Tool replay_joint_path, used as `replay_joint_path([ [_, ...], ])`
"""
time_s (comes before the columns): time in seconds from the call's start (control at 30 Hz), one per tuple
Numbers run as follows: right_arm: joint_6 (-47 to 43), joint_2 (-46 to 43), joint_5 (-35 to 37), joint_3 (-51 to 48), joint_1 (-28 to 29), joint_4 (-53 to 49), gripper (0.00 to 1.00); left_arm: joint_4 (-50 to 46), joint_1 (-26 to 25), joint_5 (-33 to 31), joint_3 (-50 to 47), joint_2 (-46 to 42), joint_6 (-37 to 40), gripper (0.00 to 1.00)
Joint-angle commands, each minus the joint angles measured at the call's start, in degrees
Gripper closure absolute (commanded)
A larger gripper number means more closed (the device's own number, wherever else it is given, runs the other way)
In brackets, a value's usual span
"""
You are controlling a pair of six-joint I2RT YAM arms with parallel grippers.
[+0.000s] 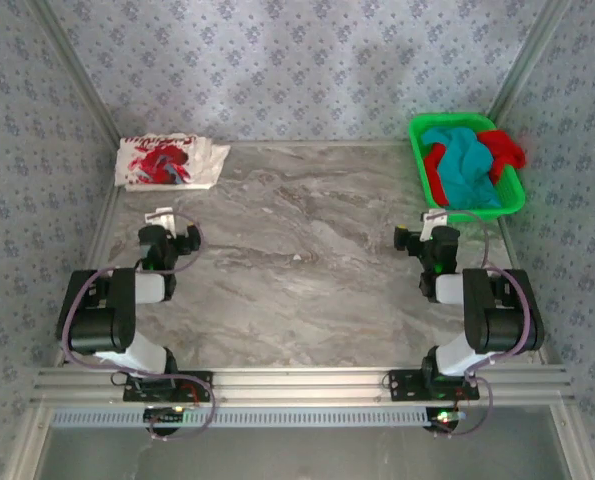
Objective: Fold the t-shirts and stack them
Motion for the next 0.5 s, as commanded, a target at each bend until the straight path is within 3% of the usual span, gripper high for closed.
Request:
replay_joint_path([
  [0.0,-0.57,0.03,-1.17,0.77,-0.26,-0.77,0.0,-0.52,-0.42,-0.07,0.35,-0.01,0.81,0.02],
  [0.47,0.14,0.03,-2.93,0.88,-1.43,-1.01,0.0,-0.95,0.24,1.32,0.53,0.07,0.51,0.02],
])
